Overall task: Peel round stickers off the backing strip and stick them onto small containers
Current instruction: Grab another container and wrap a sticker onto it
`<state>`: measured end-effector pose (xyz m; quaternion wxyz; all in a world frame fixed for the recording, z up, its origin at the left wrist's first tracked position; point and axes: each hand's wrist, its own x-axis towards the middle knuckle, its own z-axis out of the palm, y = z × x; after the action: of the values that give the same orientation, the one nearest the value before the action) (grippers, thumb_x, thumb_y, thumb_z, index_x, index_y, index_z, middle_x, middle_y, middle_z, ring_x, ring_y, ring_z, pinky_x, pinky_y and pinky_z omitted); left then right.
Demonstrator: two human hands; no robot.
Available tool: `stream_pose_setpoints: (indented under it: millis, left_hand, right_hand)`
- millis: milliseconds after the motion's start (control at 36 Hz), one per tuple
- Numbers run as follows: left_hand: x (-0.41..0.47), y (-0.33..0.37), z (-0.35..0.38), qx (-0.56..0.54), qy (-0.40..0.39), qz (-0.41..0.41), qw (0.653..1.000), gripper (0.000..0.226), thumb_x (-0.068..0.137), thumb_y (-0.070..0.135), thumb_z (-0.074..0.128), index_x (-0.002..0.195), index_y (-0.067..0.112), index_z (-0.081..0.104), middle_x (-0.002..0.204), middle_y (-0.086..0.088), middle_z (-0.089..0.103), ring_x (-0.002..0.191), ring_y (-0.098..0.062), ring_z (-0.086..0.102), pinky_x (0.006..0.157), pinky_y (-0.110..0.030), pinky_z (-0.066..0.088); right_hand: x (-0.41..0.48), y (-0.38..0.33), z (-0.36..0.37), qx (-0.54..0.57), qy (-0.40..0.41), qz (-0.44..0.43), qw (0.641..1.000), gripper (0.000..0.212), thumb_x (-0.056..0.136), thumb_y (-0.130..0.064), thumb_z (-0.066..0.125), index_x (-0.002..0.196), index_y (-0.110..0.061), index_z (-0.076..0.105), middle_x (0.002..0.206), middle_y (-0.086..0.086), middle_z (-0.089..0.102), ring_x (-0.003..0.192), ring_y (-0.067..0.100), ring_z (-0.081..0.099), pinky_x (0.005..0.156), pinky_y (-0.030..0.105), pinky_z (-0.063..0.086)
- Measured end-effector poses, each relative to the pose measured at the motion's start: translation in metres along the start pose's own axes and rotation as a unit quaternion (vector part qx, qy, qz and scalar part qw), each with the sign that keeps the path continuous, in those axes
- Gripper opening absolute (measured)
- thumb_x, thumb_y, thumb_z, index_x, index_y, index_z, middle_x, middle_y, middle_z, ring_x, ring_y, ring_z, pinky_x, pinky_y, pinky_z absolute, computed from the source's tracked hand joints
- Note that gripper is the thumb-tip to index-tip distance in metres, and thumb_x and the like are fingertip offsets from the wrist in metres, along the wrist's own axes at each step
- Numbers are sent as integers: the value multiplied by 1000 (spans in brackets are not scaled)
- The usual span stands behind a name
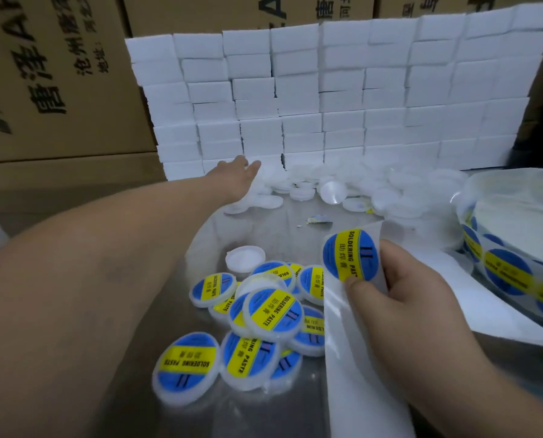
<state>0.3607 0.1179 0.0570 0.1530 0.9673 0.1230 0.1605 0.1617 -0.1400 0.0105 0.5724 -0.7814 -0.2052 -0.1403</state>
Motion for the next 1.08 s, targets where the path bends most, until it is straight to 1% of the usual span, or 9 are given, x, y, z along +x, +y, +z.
stream_pose_setpoints:
  millis: [167,333,500,611,750,806,861,917,1083]
  left_hand:
    - [-27,15,-13,-50,4,-23,998,57,96,50,12,139,17,30,128,-15,48,100,-30,48,80,-33,35]
    - [-88,52,-35,-224,11,-2,975,17,92,23,36,91,21,53,82,2,51,77,-21,47,71,-28,39]
    - [-194,80,-53,-367,-1,39,929,23,81,16,51,59,22,58,69,4,55,63,-13,48,58,-22,38]
    - [-242,76,-43,-298,66,60,950,8,77,31,55,71,32,60,66,15,55,52,1,48,50,-15,36]
    - [-262,69,-31,-294,54,60,952,19,83,31,55,77,48,60,76,18,55,63,15,51,51,-1,35]
    - [-263,67,-30,-262,64,72,960,18,85,33,53,82,50,59,92,16,56,78,8,49,60,-4,35]
    - [-263,63,-31,-212,92,80,970,24,85,35,52,105,45,61,104,13,55,94,-1,47,71,-17,33]
    - [-266,58,-32,-157,127,102,974,37,84,34,53,120,38,56,110,12,53,104,-8,46,77,-19,30]
    - [-273,50,-36,-100,174,180,963,35,83,33,52,117,32,62,95,15,46,100,-11,45,69,-15,23]
  right_hand:
    - [1,3,2,-8,-10,-14,1000,20,80,-5,49,77,-22,59,72,-5,59,61,6,48,51,13,37]
    - [2,1,3,-9,25,-7,1000,8,83,-14,54,83,-21,52,76,-8,59,72,-1,50,57,9,36]
    - [1,-6,3,7,17,-5,1000,10,85,-25,55,75,-23,54,69,-13,60,66,2,54,54,11,37]
    - [-3,-12,3,23,34,-14,999,36,86,-29,54,60,-9,39,51,-7,39,50,6,33,50,22,27]
    - [-5,-21,2,65,-13,-20,998,23,84,-26,50,85,-5,60,80,12,64,77,29,59,71,43,49]
    - [-6,-23,2,65,-42,-20,997,33,73,-27,44,89,-3,59,85,18,63,81,35,58,75,49,49]
    - [-5,-19,2,42,-51,-29,997,34,67,-27,41,84,-2,57,72,14,59,65,25,51,62,41,47]
    - [-4,-15,2,27,-46,-40,998,19,69,-25,42,69,-11,55,50,-9,48,48,5,38,48,21,35]
    - [-5,-10,5,-15,-50,-97,994,18,80,-10,49,77,-23,62,51,-14,50,48,5,42,46,14,31]
